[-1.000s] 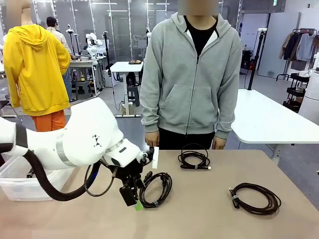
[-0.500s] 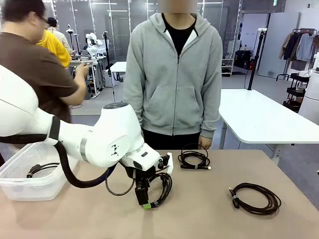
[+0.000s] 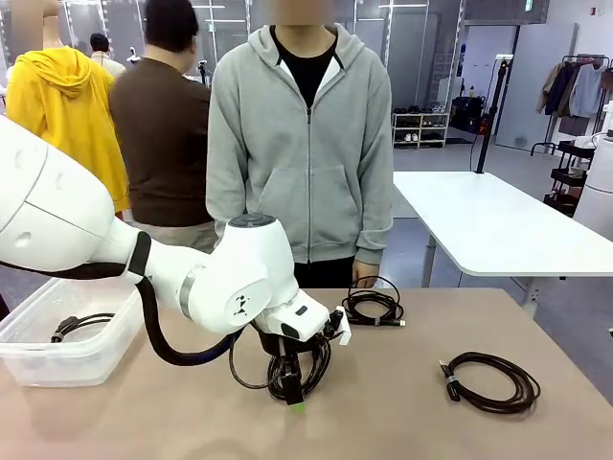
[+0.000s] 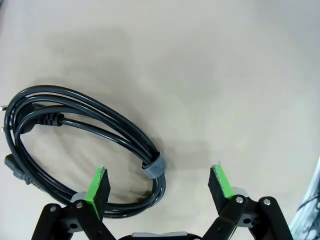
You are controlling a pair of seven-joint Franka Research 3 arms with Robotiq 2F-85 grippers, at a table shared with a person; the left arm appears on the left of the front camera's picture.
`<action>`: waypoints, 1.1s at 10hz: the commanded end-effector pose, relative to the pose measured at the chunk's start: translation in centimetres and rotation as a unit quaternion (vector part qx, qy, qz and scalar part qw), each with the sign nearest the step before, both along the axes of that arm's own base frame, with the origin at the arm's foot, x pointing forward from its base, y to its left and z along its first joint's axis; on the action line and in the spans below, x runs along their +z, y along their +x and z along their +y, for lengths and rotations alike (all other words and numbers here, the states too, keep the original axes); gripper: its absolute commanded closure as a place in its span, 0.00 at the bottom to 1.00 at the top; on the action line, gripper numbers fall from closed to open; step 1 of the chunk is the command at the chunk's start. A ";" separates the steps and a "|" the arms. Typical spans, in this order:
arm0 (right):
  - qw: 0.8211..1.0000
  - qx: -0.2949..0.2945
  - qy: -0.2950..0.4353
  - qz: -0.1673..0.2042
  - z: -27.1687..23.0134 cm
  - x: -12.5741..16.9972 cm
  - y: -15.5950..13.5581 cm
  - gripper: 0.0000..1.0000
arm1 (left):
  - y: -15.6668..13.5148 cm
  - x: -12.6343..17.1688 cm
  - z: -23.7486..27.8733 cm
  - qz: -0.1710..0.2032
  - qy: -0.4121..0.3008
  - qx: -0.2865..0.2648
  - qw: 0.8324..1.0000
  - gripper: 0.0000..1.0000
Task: Organize and store the cables.
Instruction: Place the Power Cable into the Organizing box.
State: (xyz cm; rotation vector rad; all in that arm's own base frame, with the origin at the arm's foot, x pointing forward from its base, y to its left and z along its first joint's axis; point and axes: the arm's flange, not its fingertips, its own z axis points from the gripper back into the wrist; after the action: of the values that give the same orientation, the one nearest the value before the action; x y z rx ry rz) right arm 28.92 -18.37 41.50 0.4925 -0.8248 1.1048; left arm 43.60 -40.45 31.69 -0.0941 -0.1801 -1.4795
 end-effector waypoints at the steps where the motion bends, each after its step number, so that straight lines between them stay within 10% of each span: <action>1: 1.000 0.004 0.006 -0.011 -0.1 0.0 -0.1 0.00 | 0.4 -0.9 -0.7 -0.004 -0.007 0.018 1.000 0.00; 3: 1.000 0.004 0.006 -0.011 -0.1 0.0 -0.1 0.00 | 0.4 -1.3 -0.8 -0.002 -0.011 0.028 1.000 0.00; 4: 1.000 0.004 0.006 -0.011 -0.1 0.0 -0.1 0.00 | 0.3 -1.0 -0.9 -0.009 -0.008 0.023 1.000 0.60; 5: 1.000 0.004 0.006 -0.011 -0.1 0.0 -0.1 0.00 | 0.2 -0.7 -1.0 -0.010 -0.004 0.026 1.000 0.60; 6: 1.000 0.004 0.006 -0.011 -0.1 0.0 -0.1 0.00 | 0.2 -0.6 -0.9 -0.011 -0.004 0.027 1.000 1.00; 7: 1.000 0.004 0.006 -0.011 -0.1 0.0 -0.1 0.00 | 0.1 -0.6 -0.8 -0.008 -0.004 0.029 1.000 0.65; 8: 1.000 0.004 0.006 -0.011 -0.1 0.0 -0.1 0.00 | 0.1 -0.6 -0.8 -0.006 -0.003 0.030 1.000 1.00; 11: 1.000 0.004 0.006 -0.011 -0.1 0.0 -0.1 0.00 | 0.0 0.1 -0.7 -0.007 -0.005 0.038 0.999 1.00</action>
State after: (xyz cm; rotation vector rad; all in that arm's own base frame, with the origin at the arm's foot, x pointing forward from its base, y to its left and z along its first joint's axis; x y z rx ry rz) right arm 28.92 -18.37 41.51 0.4927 -0.8250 1.1047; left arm 43.95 -41.12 31.07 -0.0976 -0.1872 -1.4243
